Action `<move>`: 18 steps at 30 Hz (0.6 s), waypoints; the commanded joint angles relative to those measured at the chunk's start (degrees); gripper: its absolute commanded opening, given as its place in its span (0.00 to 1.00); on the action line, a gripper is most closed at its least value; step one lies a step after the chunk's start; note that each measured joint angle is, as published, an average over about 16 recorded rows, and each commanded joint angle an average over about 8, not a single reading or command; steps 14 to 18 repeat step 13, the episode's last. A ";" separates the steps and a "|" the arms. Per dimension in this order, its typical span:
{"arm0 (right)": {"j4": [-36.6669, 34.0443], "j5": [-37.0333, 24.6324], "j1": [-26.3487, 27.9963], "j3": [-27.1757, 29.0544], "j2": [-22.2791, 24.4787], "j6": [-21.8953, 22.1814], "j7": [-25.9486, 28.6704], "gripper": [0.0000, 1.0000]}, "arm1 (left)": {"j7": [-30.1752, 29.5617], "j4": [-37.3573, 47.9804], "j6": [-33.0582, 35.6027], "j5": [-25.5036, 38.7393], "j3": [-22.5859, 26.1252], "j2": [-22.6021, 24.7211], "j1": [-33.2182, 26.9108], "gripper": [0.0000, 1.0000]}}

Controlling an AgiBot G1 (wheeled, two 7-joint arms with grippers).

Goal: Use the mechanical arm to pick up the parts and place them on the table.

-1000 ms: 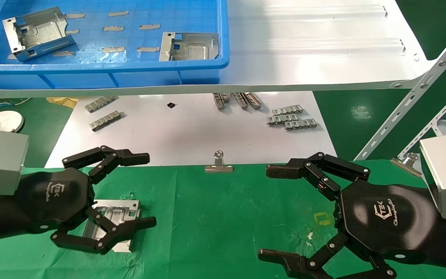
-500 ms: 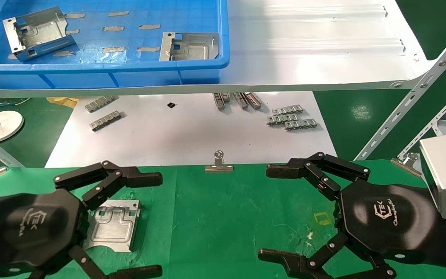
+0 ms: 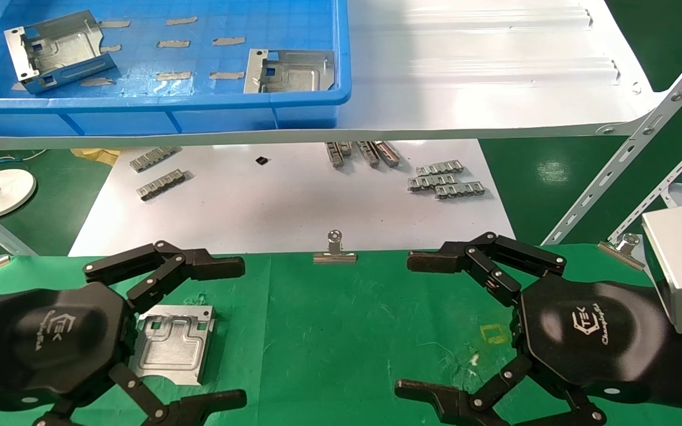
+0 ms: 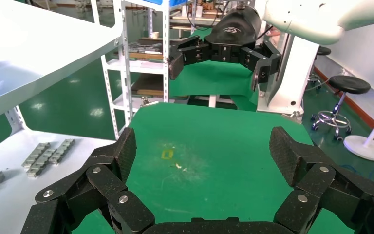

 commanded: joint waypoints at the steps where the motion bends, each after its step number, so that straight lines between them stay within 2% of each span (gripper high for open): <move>1: 0.00 0.00 0.00 0.00 0.00 0.00 0.00 1.00 | 0.09 0.21 0.03 0.10 0.09 0.04 -0.10 1.00; 18: 0.00 0.00 0.00 0.00 0.00 -0.01 0.00 1.00 | 0.28 0.71 0.08 0.32 0.30 0.14 -0.36 1.00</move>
